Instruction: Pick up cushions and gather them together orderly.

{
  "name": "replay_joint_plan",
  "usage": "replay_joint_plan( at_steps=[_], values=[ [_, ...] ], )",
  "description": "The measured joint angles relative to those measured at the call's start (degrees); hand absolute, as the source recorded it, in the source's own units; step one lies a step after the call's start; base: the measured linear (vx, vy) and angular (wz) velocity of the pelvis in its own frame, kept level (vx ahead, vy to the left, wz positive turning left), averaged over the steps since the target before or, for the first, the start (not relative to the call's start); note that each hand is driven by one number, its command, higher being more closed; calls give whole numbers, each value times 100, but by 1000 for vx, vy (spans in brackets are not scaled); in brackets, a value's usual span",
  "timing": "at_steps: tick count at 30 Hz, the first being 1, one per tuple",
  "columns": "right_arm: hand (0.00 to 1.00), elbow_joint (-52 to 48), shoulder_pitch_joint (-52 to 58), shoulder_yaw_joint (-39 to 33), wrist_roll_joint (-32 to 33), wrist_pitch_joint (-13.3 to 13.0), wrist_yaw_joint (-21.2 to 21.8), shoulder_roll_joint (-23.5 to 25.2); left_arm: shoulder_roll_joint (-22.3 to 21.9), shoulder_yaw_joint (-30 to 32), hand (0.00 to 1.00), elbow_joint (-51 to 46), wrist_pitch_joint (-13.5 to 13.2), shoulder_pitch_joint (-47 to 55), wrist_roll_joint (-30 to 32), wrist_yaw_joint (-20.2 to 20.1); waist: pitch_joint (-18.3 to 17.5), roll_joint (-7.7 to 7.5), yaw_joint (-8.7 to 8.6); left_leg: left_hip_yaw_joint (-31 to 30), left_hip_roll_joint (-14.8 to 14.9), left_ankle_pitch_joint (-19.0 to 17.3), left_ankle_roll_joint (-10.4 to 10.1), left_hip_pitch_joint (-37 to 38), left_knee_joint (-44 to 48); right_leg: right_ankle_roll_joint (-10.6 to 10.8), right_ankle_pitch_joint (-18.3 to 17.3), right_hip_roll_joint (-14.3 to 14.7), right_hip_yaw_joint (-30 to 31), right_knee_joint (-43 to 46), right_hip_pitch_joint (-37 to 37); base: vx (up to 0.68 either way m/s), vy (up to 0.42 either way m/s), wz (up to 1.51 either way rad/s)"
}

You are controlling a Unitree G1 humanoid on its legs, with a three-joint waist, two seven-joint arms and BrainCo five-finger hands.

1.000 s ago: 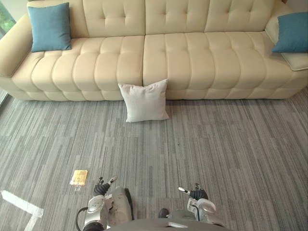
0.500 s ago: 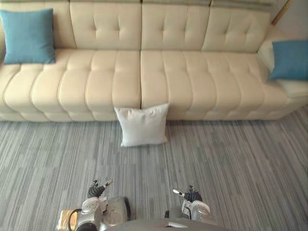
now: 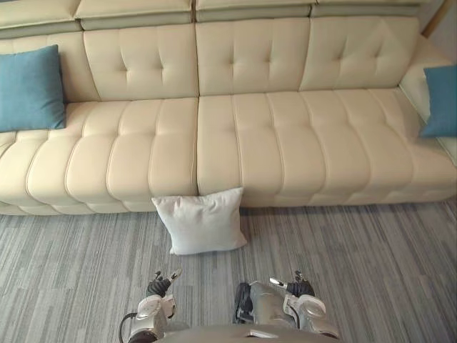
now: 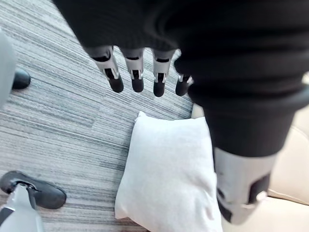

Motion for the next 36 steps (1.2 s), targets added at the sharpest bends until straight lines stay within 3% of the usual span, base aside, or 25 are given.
replay_joint_plan(
  at_steps=[1, 2, 3, 4, 5, 9, 10, 11, 12, 13, 16, 17, 18, 20, 27, 36],
  values=[
    [0, 18, 18, 18, -19, -2, 2, 0, -1, 15, 0, -9, 2, 8, 1, -13, -18, 6, -18, -88, 84, 128, -94, -239, 584, 12, -15, 60, -27, -148, 196, 188, -83, 41],
    [0, 20, 23, 62, -24, -3, 3, -9, -19, 84, 0, -104, 10, 17, -1, -14, -42, 43, 18, -102, 247, 526, -301, -811, 1731, 22, -23, 130, -55, -404, 450, 168, -60, 26],
    [0, 20, 27, 66, -26, -4, 3, -14, -24, 112, 0, -152, 9, 20, -1, -13, -54, 69, 27, -84, 299, 705, -332, -966, 2078, 24, -22, 150, -58, -466, 518, 189, -13, 2],
    [0, 23, 37, 68, -21, -4, -1, -34, -7, 160, 0, -193, 10, 120, -2, -12, -82, 120, 60, -28, 426, 733, -295, -1272, 2746, 22, -22, 161, -45, -593, 682, 176, 82, -6],
    [0, 33, 43, 64, -13, 3, -4, -62, -5, 155, 0, -240, 13, 156, -3, -8, -89, 129, 61, 188, 506, 353, -134, -1585, 3123, 40, -11, 151, -25, -761, 897, 181, 111, -6],
    [0, 45, 51, 6, 6, 69, -3, -49, -3, 139, 0, -315, 14, 206, -2, -9, -89, 130, 139, 758, 483, -104, 135, -1873, 2319, 145, 39, -37, 78, -874, 1235, 143, 162, -9],
    [0, 21, 63, 6, 12, 70, -4, -52, -5, 99, 0, -327, 13, 208, -3, -9, -108, 162, 140, 882, 448, 110, 273, -1999, 1375, 323, 8, -85, 126, -782, 1234, 161, 254, -5],
    [0, 20, 57, 15, 15, 83, -6, -36, 18, 22, 0, -322, 9, 205, -2, -8, -158, 130, 192, 885, 245, 51, 191, -1934, 1032, 497, -84, -121, 328, -703, 1164, 151, 249, 3],
    [0, 21, 64, 16, 16, 87, -6, 1, 57, -8, 0, -318, 9, 207, -3, -5, -155, 113, 180, 884, 159, 55, 197, -1883, 919, 528, -82, -165, 383, -721, 1109, 91, 144, 18],
    [0, 24, 72, 16, 17, 88, -9, 61, 125, -79, 0, -331, 5, 206, -3, -6, -204, -83, 166, 866, 2, 58, 202, -1847, 674, 582, -40, -237, 522, -815, 1087, 55, 149, 31],
    [0, 24, 81, 15, 16, 90, -7, 149, 221, -86, 0, -317, 6, 233, 0, -5, -207, -173, 198, 883, -194, 113, 295, -1738, 525, 657, 42, -366, 612, -1007, 1234, 44, 143, 14],
    [0, 27, 86, 15, 16, 87, -7, 167, 228, -85, 0, -309, 6, 265, 1, -6, -179, -99, 201, 910, -240, 124, 311, -1644, 423, 681, 69, -376, 683, -1089, 1276, 16, 110, -2],
    [0, 27, 86, 15, 14, 85, -7, 171, 229, -86, 0, -285, 4, 279, 2, -7, -225, -162, 188, 935, -269, 139, 323, -1570, 333, 729, 96, -398, 702, -1171, 1323, -32, 49, -13],
    [0, 40, 91, 15, 8, 84, -7, 192, 231, -84, 0, -226, 0, 310, 6, -8, -299, -121, 188, 1021, -282, 203, 320, -1541, 211, 808, 154, -412, 756, -1275, 1288, -31, 22, -19],
    [0, 59, 90, 8, -8, 69, -5, 174, 251, -85, 0, -75, -1, 322, 112, -12, -344, -95, 156, 1233, -290, 533, 266, -1404, -353, 797, 616, -272, 988, -1823, 1261, -25, -12, -20],
    [0, 251, 139, 69, -64, 70, -4, 165, 377, -119, 0, -49, -7, 331, 110, -8, -424, -286, 258, 1342, -444, 595, 331, -1282, -529, 852, 824, -336, 1115, -2174, 1362, -38, 30, -5]
  ],
)
